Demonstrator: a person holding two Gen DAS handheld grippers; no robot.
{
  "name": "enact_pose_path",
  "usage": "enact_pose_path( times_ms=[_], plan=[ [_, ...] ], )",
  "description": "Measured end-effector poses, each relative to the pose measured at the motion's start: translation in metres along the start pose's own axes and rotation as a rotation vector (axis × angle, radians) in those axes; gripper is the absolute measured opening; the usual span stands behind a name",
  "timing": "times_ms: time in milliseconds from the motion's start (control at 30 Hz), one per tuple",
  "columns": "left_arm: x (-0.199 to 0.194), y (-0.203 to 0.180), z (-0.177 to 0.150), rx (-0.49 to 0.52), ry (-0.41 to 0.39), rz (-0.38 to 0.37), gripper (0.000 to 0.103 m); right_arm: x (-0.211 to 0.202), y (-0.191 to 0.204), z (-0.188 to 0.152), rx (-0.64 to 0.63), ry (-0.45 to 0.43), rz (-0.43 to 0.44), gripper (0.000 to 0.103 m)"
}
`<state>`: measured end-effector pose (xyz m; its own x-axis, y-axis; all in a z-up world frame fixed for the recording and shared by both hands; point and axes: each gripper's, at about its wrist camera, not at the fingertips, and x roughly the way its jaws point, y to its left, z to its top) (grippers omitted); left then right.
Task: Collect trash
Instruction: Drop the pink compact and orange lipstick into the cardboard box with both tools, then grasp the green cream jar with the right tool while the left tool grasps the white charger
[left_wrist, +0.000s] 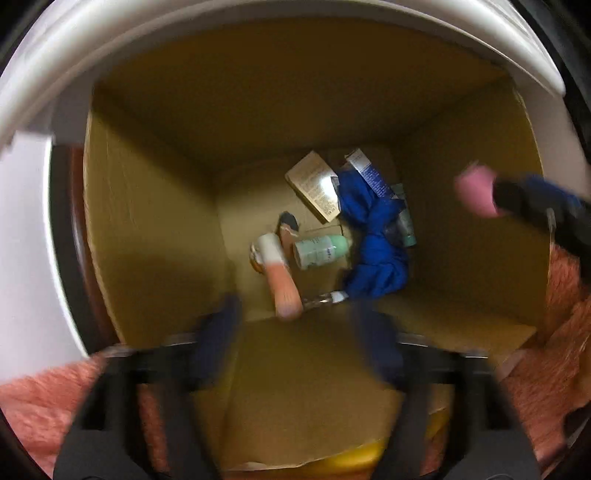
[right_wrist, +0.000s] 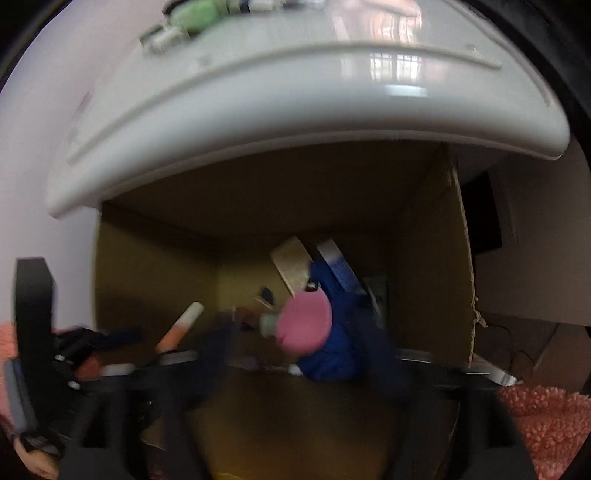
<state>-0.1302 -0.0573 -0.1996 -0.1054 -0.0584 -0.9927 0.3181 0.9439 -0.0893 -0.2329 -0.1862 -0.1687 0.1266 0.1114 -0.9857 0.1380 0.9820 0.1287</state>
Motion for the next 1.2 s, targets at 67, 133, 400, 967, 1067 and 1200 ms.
enact_pose_path(
  times_ms=[67, 133, 400, 967, 1067, 1200],
  plan=[
    [0.001, -0.001, 0.002, 0.01, -0.008, 0.021, 0.075, 0.004, 0.002, -0.002, -0.017, -0.001, -0.048, 0.079],
    [0.001, -0.004, -0.002, 0.02, -0.011, 0.033, 0.076, 0.006, 0.001, -0.002, -0.007, 0.005, -0.048, 0.079],
    [-0.006, -0.005, -0.006, 0.008, -0.042, 0.037, 0.076, 0.009, -0.007, -0.005, 0.02, 0.008, -0.051, 0.079],
    [-0.13, 0.03, 0.028, -0.116, -0.396, -0.029, 0.076, -0.085, 0.008, 0.031, -0.017, -0.279, 0.166, 0.079],
    [-0.162, 0.05, 0.059, -0.179, -0.486, 0.016, 0.076, -0.11, 0.031, 0.06, -0.118, -0.356, 0.187, 0.081],
    [-0.188, 0.076, 0.098, -0.253, -0.572, 0.103, 0.076, -0.121, 0.068, 0.116, -0.252, -0.405, 0.222, 0.08]
  ],
)
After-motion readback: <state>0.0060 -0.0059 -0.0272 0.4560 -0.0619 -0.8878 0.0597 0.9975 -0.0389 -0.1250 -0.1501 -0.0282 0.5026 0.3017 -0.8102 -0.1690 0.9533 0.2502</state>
